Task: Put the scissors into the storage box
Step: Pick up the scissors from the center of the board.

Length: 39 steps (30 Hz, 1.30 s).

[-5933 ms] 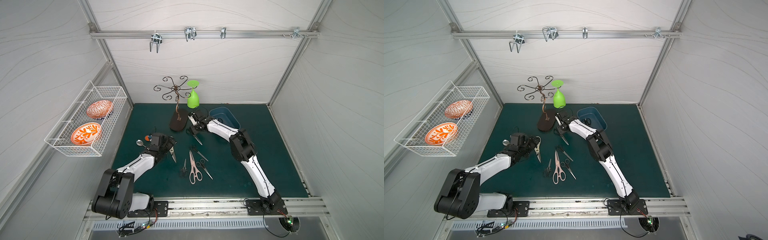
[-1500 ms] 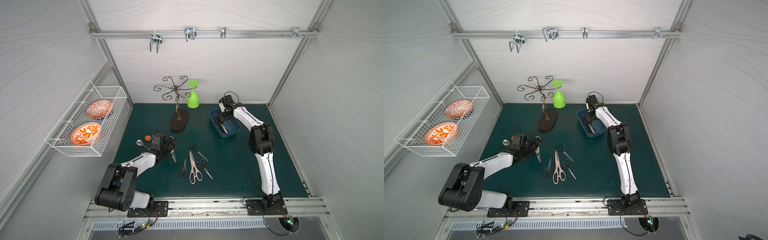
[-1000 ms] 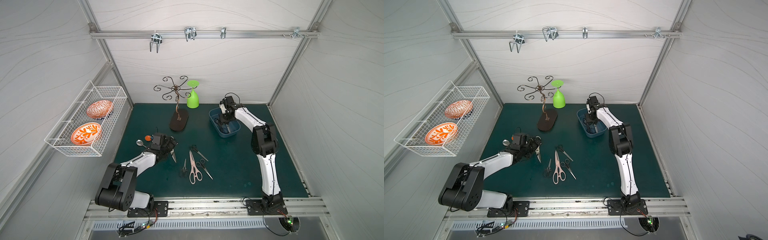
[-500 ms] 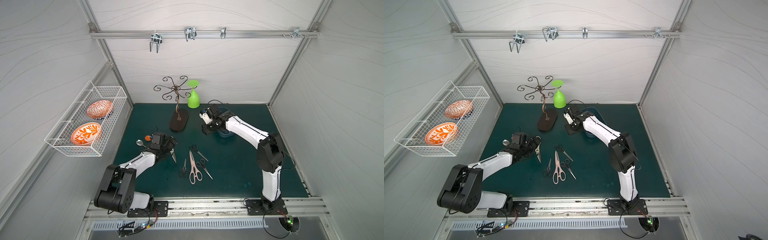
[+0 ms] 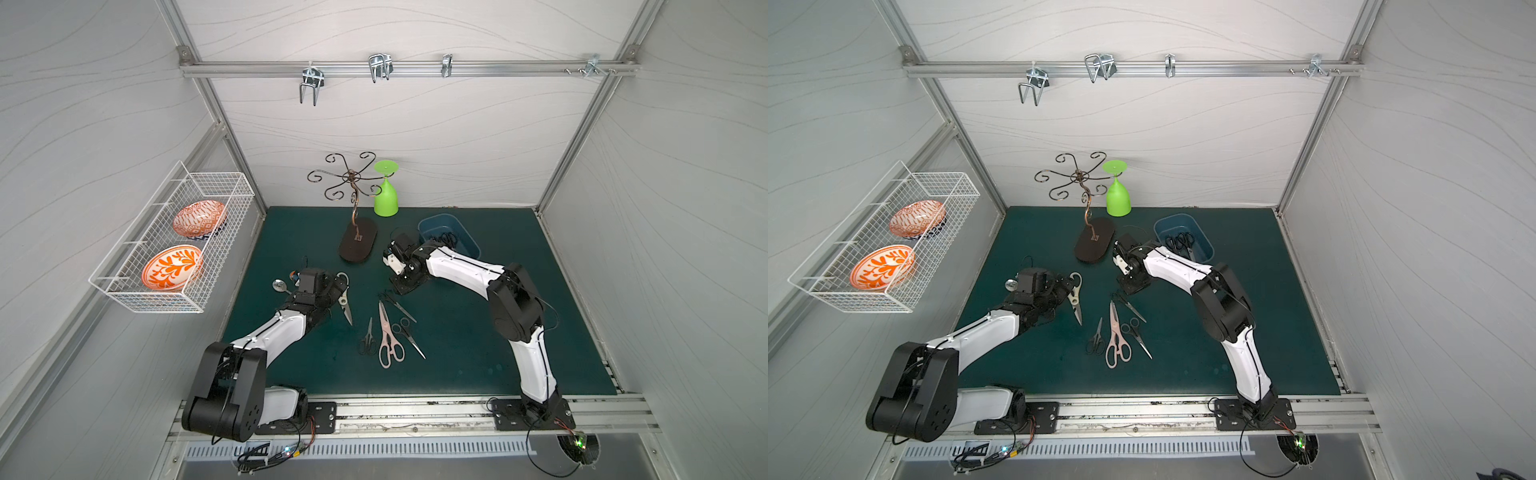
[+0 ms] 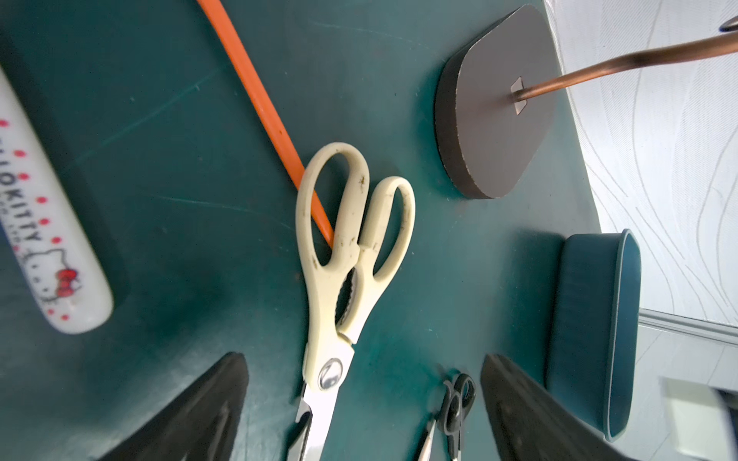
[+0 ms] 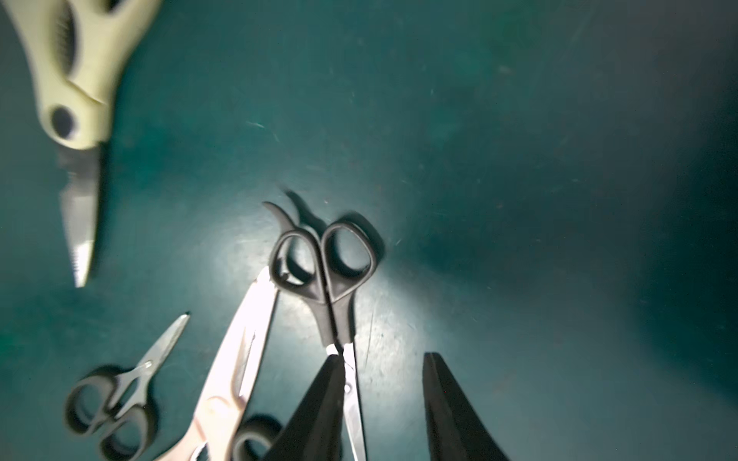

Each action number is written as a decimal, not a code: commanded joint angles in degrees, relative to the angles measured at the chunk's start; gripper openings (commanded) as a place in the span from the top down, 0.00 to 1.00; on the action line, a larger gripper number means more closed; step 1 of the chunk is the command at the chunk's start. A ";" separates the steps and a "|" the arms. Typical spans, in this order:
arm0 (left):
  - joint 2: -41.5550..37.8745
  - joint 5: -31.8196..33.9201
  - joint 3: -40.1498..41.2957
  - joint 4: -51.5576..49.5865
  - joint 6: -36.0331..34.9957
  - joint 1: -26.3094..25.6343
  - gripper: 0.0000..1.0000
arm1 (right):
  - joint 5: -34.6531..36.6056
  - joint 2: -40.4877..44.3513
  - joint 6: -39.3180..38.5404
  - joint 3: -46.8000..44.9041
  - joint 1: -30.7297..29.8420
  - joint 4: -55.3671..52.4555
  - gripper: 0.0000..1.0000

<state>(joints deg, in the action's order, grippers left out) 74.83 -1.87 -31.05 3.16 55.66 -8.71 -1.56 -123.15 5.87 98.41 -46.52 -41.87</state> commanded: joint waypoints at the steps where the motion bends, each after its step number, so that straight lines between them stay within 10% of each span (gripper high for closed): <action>1: -0.98 1.28 0.08 0.79 -1.21 0.18 0.04 | -0.11 -1.44 0.34 2.23 -0.75 -1.23 0.62; 39: -0.91 0.20 0.20 1.71 -0.46 0.18 0.04 | 2.69 -11.01 -0.76 9.17 -1.31 -1.02 0.66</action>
<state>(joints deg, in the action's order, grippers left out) 74.61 -1.69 -30.92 3.33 55.68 -8.71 0.30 -132.07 5.58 106.98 -47.29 -41.95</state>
